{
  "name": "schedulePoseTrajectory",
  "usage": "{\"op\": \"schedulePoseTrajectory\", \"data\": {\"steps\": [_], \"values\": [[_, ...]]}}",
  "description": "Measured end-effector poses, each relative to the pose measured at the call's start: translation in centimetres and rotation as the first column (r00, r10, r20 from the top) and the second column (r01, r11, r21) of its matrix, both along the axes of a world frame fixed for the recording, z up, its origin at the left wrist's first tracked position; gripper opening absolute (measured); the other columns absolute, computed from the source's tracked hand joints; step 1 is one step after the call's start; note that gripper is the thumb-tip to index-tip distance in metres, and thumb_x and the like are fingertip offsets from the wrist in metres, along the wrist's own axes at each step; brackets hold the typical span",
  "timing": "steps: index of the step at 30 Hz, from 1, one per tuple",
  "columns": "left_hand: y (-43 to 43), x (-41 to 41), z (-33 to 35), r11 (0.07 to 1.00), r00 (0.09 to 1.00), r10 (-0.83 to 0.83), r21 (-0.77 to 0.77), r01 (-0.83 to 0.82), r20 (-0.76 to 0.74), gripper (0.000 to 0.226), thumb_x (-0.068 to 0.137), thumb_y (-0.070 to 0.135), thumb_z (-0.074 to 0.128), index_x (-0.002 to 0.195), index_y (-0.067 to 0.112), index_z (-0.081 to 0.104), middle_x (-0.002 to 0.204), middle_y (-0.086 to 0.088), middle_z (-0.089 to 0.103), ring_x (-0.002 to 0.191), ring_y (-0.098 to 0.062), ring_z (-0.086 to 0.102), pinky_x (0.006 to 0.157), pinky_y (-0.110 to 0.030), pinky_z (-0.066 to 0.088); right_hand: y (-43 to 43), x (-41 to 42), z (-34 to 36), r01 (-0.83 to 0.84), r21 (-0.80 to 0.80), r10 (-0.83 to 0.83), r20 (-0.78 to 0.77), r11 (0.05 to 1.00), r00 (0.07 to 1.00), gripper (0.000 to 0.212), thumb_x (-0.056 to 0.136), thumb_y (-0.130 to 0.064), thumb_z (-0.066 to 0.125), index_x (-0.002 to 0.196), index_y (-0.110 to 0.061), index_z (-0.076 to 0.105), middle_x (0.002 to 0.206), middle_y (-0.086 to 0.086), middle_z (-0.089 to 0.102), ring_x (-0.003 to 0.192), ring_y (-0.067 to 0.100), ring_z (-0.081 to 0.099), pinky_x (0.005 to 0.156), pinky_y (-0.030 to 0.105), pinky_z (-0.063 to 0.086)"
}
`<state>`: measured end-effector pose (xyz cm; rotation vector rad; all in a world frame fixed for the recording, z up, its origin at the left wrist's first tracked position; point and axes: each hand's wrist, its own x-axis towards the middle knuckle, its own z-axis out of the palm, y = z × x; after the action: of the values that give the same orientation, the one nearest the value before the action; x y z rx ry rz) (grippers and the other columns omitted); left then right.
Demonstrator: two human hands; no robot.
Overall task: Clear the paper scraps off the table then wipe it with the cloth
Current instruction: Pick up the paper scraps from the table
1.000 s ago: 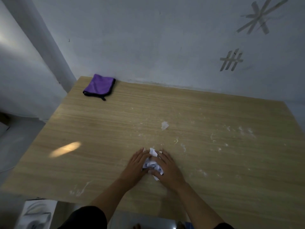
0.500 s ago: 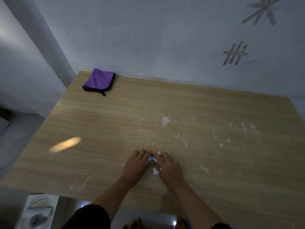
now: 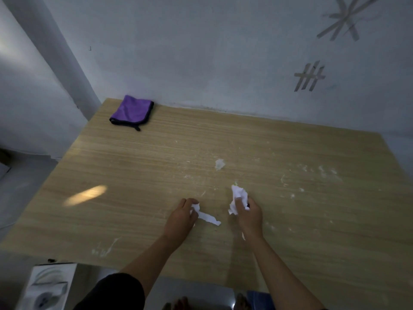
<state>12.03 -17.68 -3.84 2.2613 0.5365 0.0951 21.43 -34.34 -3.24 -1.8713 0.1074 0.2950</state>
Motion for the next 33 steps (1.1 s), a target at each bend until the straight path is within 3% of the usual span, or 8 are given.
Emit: {"op": "schedulePoseTrajectory", "data": {"steps": [6,12,19,22,25,27,30,33], "values": [[-2.2,0.6,0.6,0.998,0.999,0.044,-0.047,-0.045,-0.028,0.027,0.092,0.014,0.046,0.118,0.013,0.052,0.116,-0.01,0.056,0.091,-0.024,0.059,0.077,-0.034,0.048,-0.9,0.4,1.7,0.159,0.134,-0.142,-0.13,0.978,0.981,0.022,0.089,-0.026,0.058,0.073,-0.013,0.066,0.068,0.0,0.062,0.065,0.014,0.059,0.059,0.026,0.044],[-3.6,1.2,1.0,0.995,0.96,-0.069,0.056,0.087,-0.272,0.055,0.075,0.044,0.067,0.118,0.018,0.046,0.116,-0.004,0.049,0.102,-0.028,0.055,0.079,-0.035,0.042,-1.4,0.2,2.7,0.232,0.181,-0.199,-0.184,0.956,0.963,0.019,0.088,-0.022,0.059,0.078,-0.009,0.067,0.067,0.001,0.06,0.061,0.013,0.055,0.056,0.025,0.042],[-3.9,1.7,0.7,0.935,0.937,-0.09,0.295,0.196,-0.339,0.034,0.094,0.037,0.042,0.112,0.008,0.047,0.116,-0.014,0.048,0.101,-0.034,0.056,0.078,-0.041,0.043,-2.0,-0.4,3.0,0.264,0.198,-0.224,-0.202,0.944,0.953,0.019,0.088,-0.022,0.059,0.076,-0.011,0.067,0.067,0.001,0.061,0.061,0.011,0.056,0.054,0.02,0.043],[-3.1,2.1,0.9,0.984,0.958,-0.058,0.144,0.101,-0.28,0.025,0.094,0.029,0.044,0.101,0.006,0.051,0.107,-0.017,0.053,0.093,-0.036,0.058,0.077,-0.042,0.044,-2.1,-0.5,3.2,0.291,0.208,-0.246,-0.217,0.934,0.945,0.018,0.088,-0.021,0.059,0.076,-0.011,0.067,0.069,0.001,0.063,0.064,0.012,0.057,0.058,0.022,0.044],[-1.2,2.2,1.6,0.988,0.986,0.07,-0.124,-0.089,-0.151,0.012,0.092,0.02,0.05,0.084,0.011,0.05,0.076,-0.01,0.058,0.063,-0.023,0.06,0.061,-0.027,0.04,-2.2,-0.7,3.2,0.315,0.227,-0.264,-0.229,0.922,0.937,0.016,0.088,-0.021,0.059,0.078,-0.011,0.068,0.067,0.0,0.061,0.061,0.012,0.054,0.059,0.025,0.042],[0.2,2.0,2.2,0.975,0.986,0.133,-0.166,-0.148,-0.098,0.012,0.092,0.016,0.05,0.081,0.01,0.05,0.064,0.0,0.053,0.055,-0.014,0.054,0.054,-0.024,0.035,-2.2,-1.0,3.3,0.323,0.226,-0.27,-0.234,0.919,0.934,0.015,0.088,-0.021,0.059,0.085,-0.009,0.068,0.068,0.0,0.06,0.06,0.011,0.053,0.057,0.024,0.042],[2.0,1.6,2.7,0.959,0.974,0.209,-0.178,-0.221,-0.084,0.015,0.089,0.012,0.051,0.076,0.006,0.053,0.065,0.0,0.05,0.062,-0.019,0.05,0.053,-0.025,0.036,-1.9,-1.6,3.5,0.341,0.237,-0.285,-0.243,0.91,0.927,0.013,0.089,-0.02,0.059,0.083,-0.012,0.067,0.068,0.0,0.06,0.06,0.011,0.054,0.048,0.015,0.044],[3.1,0.3,2.8,0.946,0.977,0.175,-0.254,-0.202,-0.125,0.004,0.088,0.006,0.049,0.092,0.007,0.049,0.062,-0.005,0.054,0.053,-0.019,0.052,0.056,-0.027,0.042,-1.5,-2.0,3.7,0.354,0.239,-0.295,-0.25,0.904,0.922,0.013,0.089,-0.02,0.059,0.085,-0.011,0.067,0.069,0.0,0.061,0.061,0.011,0.055,0.05,0.018,0.044]]}}
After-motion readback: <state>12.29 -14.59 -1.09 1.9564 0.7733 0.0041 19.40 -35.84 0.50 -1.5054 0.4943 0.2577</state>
